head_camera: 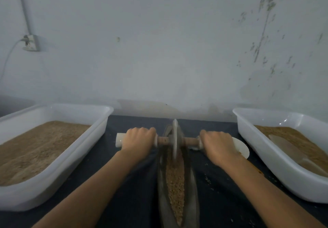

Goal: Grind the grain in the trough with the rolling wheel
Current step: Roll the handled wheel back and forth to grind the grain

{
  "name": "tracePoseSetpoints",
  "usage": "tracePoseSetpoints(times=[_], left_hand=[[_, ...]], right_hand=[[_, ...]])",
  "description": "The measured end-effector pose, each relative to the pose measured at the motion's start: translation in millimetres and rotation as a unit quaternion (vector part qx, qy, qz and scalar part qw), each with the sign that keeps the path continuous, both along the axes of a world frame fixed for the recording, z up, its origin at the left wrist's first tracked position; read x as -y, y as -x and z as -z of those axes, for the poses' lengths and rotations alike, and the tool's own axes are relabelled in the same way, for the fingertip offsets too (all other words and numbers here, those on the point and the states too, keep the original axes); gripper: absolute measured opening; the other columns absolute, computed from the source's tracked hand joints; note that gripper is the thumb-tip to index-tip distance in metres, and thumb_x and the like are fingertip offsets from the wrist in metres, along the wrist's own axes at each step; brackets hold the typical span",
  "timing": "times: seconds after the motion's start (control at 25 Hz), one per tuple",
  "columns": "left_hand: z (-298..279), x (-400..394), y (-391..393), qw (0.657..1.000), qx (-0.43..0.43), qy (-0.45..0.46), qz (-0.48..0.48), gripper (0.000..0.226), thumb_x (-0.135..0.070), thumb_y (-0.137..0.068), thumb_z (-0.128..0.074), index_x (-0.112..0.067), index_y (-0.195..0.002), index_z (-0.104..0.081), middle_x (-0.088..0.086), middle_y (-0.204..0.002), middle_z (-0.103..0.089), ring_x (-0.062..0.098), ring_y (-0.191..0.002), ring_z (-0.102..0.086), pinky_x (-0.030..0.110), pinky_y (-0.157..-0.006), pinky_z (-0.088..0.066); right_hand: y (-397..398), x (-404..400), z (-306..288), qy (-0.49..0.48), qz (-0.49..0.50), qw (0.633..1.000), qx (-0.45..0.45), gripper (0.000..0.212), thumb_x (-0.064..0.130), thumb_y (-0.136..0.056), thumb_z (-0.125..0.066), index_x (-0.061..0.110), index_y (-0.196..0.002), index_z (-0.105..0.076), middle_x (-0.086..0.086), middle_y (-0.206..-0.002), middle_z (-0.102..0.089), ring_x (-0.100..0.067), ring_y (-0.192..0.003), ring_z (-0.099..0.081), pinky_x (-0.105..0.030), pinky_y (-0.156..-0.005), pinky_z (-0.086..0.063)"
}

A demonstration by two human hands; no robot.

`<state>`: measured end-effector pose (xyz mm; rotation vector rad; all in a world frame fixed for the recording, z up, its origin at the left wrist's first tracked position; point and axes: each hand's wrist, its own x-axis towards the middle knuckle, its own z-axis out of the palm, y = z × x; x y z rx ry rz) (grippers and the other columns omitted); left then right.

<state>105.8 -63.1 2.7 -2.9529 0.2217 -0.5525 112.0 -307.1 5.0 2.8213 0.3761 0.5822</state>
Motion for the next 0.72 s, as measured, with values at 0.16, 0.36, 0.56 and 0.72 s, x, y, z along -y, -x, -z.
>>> tracePoseSetpoints(times=[0.16,0.36,0.56,0.72], left_hand=[[16,-18,88,0.997,-0.031,-0.024,0.064,0.051,-0.038,-0.078,-0.064,-0.041,-0.080,-0.014,-0.013,-0.078,-0.050,0.010,-0.062,-0.040,0.030,-0.058,-0.026],[5,-16,84,0.995,-0.084,-0.044,0.044,0.039,-0.040,-0.080,-0.063,-0.040,-0.081,-0.024,-0.012,-0.073,-0.044,0.010,-0.060,-0.037,0.030,-0.059,-0.030],[-5,2,-7,1.000,0.010,-0.022,-0.007,0.020,-0.029,-0.087,-0.059,-0.024,-0.091,-0.040,0.000,-0.098,-0.064,0.023,-0.083,-0.060,0.034,-0.069,-0.041],[0,1,14,0.999,-0.006,-0.015,0.036,0.024,-0.035,-0.086,-0.062,-0.027,-0.093,-0.040,-0.004,-0.097,-0.062,0.019,-0.083,-0.059,0.032,-0.070,-0.040]], right_hand=[[77,24,6,-0.007,-0.053,0.993,-0.103,0.019,0.034,-0.083,-0.055,0.036,-0.086,-0.036,0.008,-0.077,-0.053,-0.011,-0.070,-0.052,-0.029,-0.059,-0.041],[80,20,0,0.024,-0.027,0.991,-0.132,0.030,0.036,-0.084,-0.059,0.036,-0.083,-0.029,0.009,-0.074,-0.044,-0.010,-0.067,-0.046,-0.026,-0.052,-0.028],[-5,-8,-2,-0.006,0.019,0.999,0.041,0.013,0.030,-0.091,-0.056,0.021,-0.092,-0.047,0.004,-0.083,-0.062,-0.020,-0.072,-0.060,-0.029,-0.056,-0.029],[8,6,13,-0.017,0.006,1.000,-0.020,0.016,0.026,-0.087,-0.061,0.024,-0.090,-0.045,0.005,-0.079,-0.060,-0.016,-0.068,-0.058,-0.030,-0.057,-0.042]])
